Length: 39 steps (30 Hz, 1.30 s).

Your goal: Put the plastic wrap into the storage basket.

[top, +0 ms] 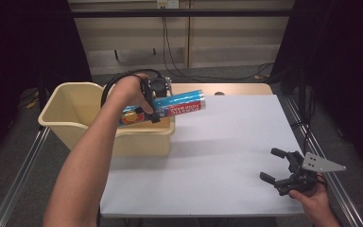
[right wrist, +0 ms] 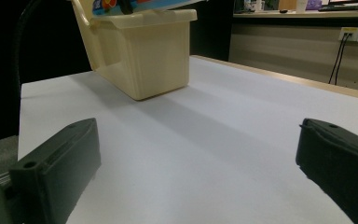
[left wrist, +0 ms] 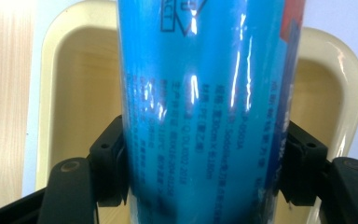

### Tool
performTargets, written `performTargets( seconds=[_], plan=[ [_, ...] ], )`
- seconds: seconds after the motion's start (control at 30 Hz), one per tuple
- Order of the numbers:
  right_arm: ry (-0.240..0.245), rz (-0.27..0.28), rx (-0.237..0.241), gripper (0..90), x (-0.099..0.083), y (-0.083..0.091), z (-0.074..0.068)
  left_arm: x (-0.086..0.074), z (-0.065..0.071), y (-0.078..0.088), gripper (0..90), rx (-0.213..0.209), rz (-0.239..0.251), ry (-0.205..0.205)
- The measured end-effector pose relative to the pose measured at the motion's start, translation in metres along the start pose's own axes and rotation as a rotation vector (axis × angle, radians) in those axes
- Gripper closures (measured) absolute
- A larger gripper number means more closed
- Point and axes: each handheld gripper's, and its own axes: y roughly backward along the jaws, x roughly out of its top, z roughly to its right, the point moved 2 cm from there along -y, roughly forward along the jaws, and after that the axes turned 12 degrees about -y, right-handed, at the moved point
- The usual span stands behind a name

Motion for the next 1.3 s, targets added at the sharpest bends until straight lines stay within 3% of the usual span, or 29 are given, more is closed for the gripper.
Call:
performTargets(
  seconds=[0.3, 0.6, 1.03, 1.07, 1.1, 1.13, 1.17, 1.23, 1.3],
  plan=[
    [0.001, -0.001, 0.001, 0.0, 0.0, 0.0, 0.0, -0.004, -0.001, -0.003, 31.8, -0.008, 0.003, 0.001],
    [0.003, -0.002, 0.003, 0.0, 0.0, 0.0, 0.0, -0.01, -0.001, -0.006, 31.8, -0.027, 0.03, 0.039],
    [0.004, -0.005, 0.003, 0.0, -0.001, -0.002, 0.0, -0.025, -0.002, -0.011, 30.8, -0.05, 0.024, 0.082],
    [0.001, -0.007, 0.003, 0.0, -0.001, -0.002, 0.0, -0.027, -0.002, -0.009, 30.3, -0.046, 0.047, 0.099],
    [0.002, -0.007, 0.002, 0.0, -0.001, -0.002, 0.0, -0.028, -0.003, -0.004, 30.0, -0.014, 0.087, 0.118],
    [0.001, -0.008, 0.003, 0.0, -0.001, -0.002, 0.0, -0.028, -0.004, 0.003, 30.1, -0.009, 0.143, 0.137],
    [0.0, -0.008, 0.002, 0.0, -0.001, -0.002, 0.0, -0.027, -0.005, 0.013, 30.6, 0.015, 0.241, 0.173],
    [0.002, -0.009, 0.001, 0.0, -0.001, -0.003, 0.001, -0.028, -0.006, 0.019, 28.7, 0.016, 0.247, 0.159],
    [0.003, -0.009, 0.002, 0.0, -0.001, -0.003, 0.0, -0.031, -0.003, 0.028, 27.1, 0.025, 0.239, 0.185]
  ],
)
